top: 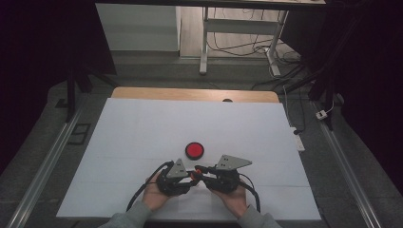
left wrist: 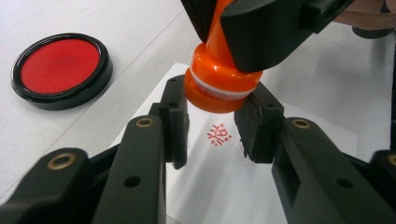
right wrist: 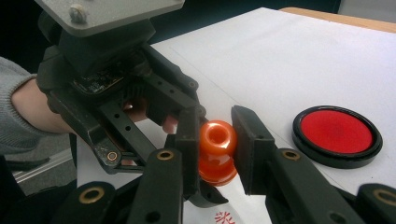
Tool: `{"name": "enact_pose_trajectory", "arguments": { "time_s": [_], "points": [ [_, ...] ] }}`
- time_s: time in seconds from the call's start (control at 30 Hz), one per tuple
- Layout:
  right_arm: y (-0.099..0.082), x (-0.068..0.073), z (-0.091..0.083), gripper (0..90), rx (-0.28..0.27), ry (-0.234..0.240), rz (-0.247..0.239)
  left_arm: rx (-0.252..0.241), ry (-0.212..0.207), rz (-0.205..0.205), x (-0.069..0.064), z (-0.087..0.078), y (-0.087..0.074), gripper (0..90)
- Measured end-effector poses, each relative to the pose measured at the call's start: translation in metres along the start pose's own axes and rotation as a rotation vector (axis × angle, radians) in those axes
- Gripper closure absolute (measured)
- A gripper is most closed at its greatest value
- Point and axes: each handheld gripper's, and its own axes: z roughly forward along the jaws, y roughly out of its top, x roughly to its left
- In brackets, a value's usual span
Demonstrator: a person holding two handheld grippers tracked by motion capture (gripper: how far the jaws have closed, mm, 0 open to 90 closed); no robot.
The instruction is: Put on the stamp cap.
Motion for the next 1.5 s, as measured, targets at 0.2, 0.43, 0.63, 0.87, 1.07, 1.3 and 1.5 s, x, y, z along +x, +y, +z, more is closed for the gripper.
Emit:
{"name": "enact_pose_trajectory", "arguments": {
  "time_s": [0.2, 0.43, 0.63, 0.87, 1.07, 1.3, 1.5],
  "points": [
    [-0.0003, -0.0002, 0.0001, 72.1, 0.000, -0.001, 0.000, 0.001, 0.001, 0.001, -0.0001, 0.0000, 0.0000, 65.3],
    [-0.0002, -0.0001, 0.0000, 72.1, 0.000, -0.001, -0.001, 0.000, 0.000, 0.000, 0.0000, 0.0000, 0.0000, 65.3],
    [-0.0006, 0.0000, 0.0003, 72.1, 0.002, -0.001, 0.000, 0.003, 0.000, -0.001, -0.0002, 0.0004, -0.0001, 65.3],
    [-0.0008, 0.0002, 0.0005, 72.1, 0.003, -0.001, -0.002, 0.003, 0.001, 0.001, -0.0008, 0.0006, -0.0002, 65.3],
    [-0.0008, -0.0007, -0.0001, 72.1, 0.001, -0.009, -0.005, 0.002, 0.006, 0.004, -0.0006, 0.0000, -0.0003, 65.3],
    [-0.0010, -0.0001, 0.0007, 72.1, 0.008, -0.008, -0.005, -0.005, 0.002, 0.005, -0.0020, 0.0005, -0.0002, 65.4],
    [-0.0012, 0.0002, 0.0011, 72.1, 0.003, -0.010, -0.003, -0.015, 0.014, 0.003, -0.0030, -0.0008, 0.0001, 65.5]
  ]
}}
